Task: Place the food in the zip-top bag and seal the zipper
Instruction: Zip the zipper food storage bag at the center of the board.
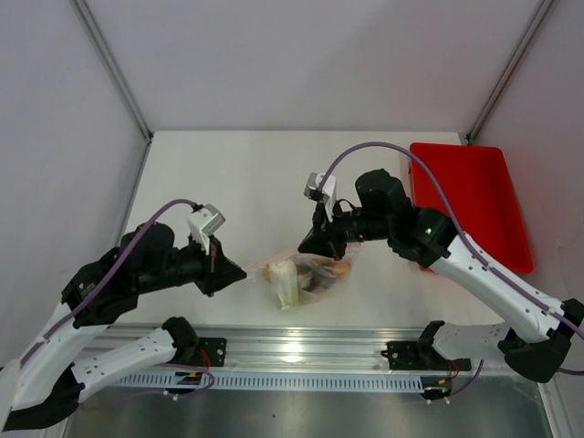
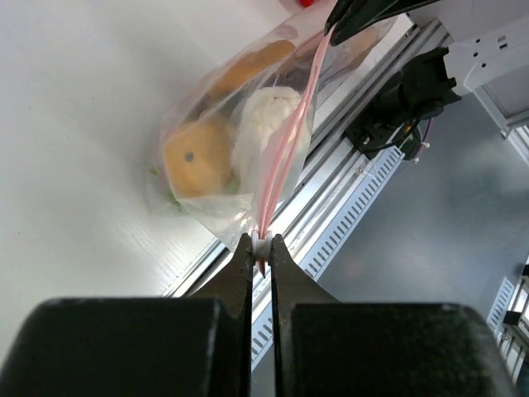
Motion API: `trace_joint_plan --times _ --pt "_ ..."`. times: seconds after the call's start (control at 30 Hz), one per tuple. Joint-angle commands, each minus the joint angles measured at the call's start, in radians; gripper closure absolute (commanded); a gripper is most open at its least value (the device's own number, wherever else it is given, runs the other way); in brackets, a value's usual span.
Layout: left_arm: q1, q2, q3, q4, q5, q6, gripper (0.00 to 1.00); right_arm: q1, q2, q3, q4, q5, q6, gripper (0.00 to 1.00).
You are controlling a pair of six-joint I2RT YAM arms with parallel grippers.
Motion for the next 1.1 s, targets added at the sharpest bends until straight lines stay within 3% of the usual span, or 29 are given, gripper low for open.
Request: trace_joint_plan --times 0.0,0.3,0.33,0.37,0.4,0.5,1.07 --pt "0.005 -0.039 0.047 -0.111 -0.058 -0.028 0.99 -0.022 -0.048 -0.012 -0.002 0.092 0.005 1.00" --pt "0.005 -0.047 0.056 -0.061 -0.023 -0.029 0.99 0.055 -0.085 -0.057 0.044 0.075 0.003 1.00" --pt "0.005 -0.044 0.054 -0.053 -0.012 -0.026 0.99 0.055 -0.087 -0.052 0.029 0.064 0.000 0.96" --pt "0.005 -0.043 0.051 -0.047 0.000 -0.022 0.99 0.055 -0.096 -0.052 0.022 0.069 0.000 0.73" --pt "0.005 -0.043 0.048 -0.030 0.026 -0.021 0.99 0.054 -0.105 -0.060 0.022 0.079 0.002 0.63" --pt "0.005 -0.056 0.034 0.002 0.060 -0.012 0.99 0.049 -0.152 -0.075 0.013 0.086 0.002 0.42" --pt "0.005 -0.081 0.008 0.042 0.138 -0.001 0.99 0.043 -0.306 -0.192 -0.031 0.089 0.045 0.38"
